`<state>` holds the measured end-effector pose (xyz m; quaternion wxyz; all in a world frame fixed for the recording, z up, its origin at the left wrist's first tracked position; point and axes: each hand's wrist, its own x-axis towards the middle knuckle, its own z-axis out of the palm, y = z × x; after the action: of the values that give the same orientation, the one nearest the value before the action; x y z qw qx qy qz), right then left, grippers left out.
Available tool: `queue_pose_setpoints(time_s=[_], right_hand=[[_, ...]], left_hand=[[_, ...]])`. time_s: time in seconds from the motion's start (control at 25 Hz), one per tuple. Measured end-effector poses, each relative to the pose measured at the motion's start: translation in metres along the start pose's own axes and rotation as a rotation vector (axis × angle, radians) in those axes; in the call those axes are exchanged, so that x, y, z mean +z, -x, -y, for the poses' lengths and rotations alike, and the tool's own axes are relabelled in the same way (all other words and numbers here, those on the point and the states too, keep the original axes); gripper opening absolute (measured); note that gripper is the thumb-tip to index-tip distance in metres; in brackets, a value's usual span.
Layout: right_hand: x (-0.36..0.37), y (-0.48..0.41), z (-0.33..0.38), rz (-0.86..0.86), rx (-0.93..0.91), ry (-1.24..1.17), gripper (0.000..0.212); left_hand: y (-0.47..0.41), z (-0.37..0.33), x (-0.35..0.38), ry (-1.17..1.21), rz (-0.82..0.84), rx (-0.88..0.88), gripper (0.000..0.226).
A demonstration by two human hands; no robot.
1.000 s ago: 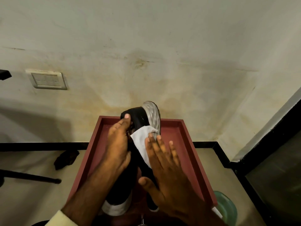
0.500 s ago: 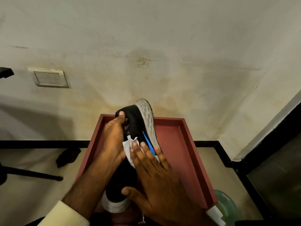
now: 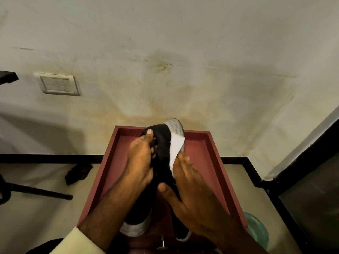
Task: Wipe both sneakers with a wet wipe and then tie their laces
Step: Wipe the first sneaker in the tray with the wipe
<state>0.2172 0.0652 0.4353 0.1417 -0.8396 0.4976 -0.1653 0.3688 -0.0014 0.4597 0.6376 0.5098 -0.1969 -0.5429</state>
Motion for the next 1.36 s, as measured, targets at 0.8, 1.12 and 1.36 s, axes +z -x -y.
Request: queue_pose_setpoints(time_s=[0.8,1.12,1.36], right_hand=[[0.018,0.021,-0.037,0.192,0.182,0.113,0.082],[0.053,0.028,-0.037,0.091,0.138,0.125,0.084],[0.055,0.006,-0.044,-0.069,0.168,0.097,0.091]], left_hand=[[-0.032,0.022,0.008,-0.047,-0.088,-0.093,0.024],[-0.034,0.038,0.02,-0.007,0.022,-0.124,0.017],[-0.028,0.038,0.018,-0.066,0.091,-0.112,0.025]])
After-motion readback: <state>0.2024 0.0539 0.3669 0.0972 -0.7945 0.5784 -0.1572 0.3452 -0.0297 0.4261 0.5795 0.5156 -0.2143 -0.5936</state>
